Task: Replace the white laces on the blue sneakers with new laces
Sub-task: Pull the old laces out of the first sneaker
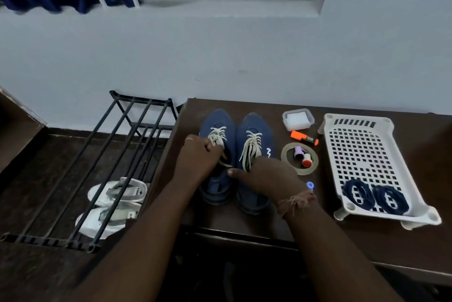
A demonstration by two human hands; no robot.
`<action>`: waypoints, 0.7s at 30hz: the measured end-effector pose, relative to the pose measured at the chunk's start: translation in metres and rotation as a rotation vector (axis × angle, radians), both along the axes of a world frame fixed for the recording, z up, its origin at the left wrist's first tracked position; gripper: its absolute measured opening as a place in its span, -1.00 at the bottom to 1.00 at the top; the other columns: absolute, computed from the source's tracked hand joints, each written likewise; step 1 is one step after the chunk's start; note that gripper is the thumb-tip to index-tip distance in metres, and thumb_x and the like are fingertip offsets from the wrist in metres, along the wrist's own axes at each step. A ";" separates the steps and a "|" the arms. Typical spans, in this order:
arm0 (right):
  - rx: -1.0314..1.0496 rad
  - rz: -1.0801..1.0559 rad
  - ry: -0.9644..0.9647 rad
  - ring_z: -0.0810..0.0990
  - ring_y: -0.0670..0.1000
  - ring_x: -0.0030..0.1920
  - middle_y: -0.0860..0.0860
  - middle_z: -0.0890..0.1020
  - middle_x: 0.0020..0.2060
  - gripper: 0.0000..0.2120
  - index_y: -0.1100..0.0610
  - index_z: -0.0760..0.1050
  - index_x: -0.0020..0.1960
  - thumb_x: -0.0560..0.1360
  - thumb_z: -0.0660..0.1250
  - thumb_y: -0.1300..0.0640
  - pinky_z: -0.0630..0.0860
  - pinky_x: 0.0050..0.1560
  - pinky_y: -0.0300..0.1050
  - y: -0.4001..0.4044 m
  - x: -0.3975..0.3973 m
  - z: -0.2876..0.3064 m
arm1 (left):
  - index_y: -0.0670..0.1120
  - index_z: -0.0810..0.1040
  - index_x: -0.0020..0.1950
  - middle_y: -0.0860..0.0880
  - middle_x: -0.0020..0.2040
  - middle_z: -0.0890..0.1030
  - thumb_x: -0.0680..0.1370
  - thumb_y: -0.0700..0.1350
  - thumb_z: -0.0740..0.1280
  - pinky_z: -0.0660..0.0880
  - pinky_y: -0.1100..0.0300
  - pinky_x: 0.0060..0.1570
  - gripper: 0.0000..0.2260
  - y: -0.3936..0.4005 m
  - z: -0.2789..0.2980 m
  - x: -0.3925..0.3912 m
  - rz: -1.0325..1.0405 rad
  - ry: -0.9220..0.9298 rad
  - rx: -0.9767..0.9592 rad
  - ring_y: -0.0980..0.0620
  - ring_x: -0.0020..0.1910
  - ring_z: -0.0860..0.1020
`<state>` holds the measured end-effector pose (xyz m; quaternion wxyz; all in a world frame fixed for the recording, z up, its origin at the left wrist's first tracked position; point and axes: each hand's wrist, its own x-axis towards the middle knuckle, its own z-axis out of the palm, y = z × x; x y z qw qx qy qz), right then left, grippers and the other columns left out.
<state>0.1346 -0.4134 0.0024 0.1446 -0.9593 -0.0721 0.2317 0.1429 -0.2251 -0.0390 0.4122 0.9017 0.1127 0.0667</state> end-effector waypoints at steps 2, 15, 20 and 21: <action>-0.009 0.001 0.003 0.58 0.12 -0.07 0.04 0.52 -0.20 -0.43 0.04 0.30 -0.27 0.45 0.18 -0.48 0.50 -0.07 -0.05 0.000 -0.003 0.002 | -0.01 0.37 -0.49 -0.18 -0.26 0.52 0.39 0.10 0.31 0.36 0.17 -0.35 -0.68 -0.002 0.003 0.002 -0.001 0.028 0.095 -0.07 -0.36 0.52; -0.003 0.189 0.088 0.59 0.10 0.00 0.08 0.63 -0.02 -0.45 0.07 0.48 0.34 0.58 0.15 -0.32 0.43 -0.14 -0.13 -0.005 -0.019 0.019 | 0.07 0.66 -0.26 0.12 -0.33 0.61 0.48 0.25 0.43 0.54 0.16 -0.27 -0.72 -0.045 0.028 -0.007 -0.239 0.069 0.387 0.19 -0.30 0.56; 0.036 0.242 0.207 0.43 -0.10 -0.36 -0.08 0.43 -0.36 -0.52 0.09 0.57 0.08 0.58 0.17 -0.30 0.34 -0.32 -0.26 -0.015 -0.014 0.034 | 0.02 0.61 -0.23 0.11 -0.30 0.62 0.55 0.06 0.44 0.46 0.20 -0.24 -0.80 -0.047 0.046 -0.006 -0.208 0.121 0.101 0.16 -0.27 0.57; 0.032 0.233 0.214 0.47 -0.09 -0.38 -0.04 0.48 -0.37 -0.50 0.09 0.57 -0.02 0.57 0.16 -0.33 0.40 -0.30 -0.24 -0.019 -0.012 0.035 | -0.01 0.60 -0.19 0.07 -0.28 0.63 0.58 0.02 0.40 0.47 0.19 -0.22 -0.82 -0.047 0.049 -0.006 -0.181 0.121 -0.034 0.12 -0.25 0.57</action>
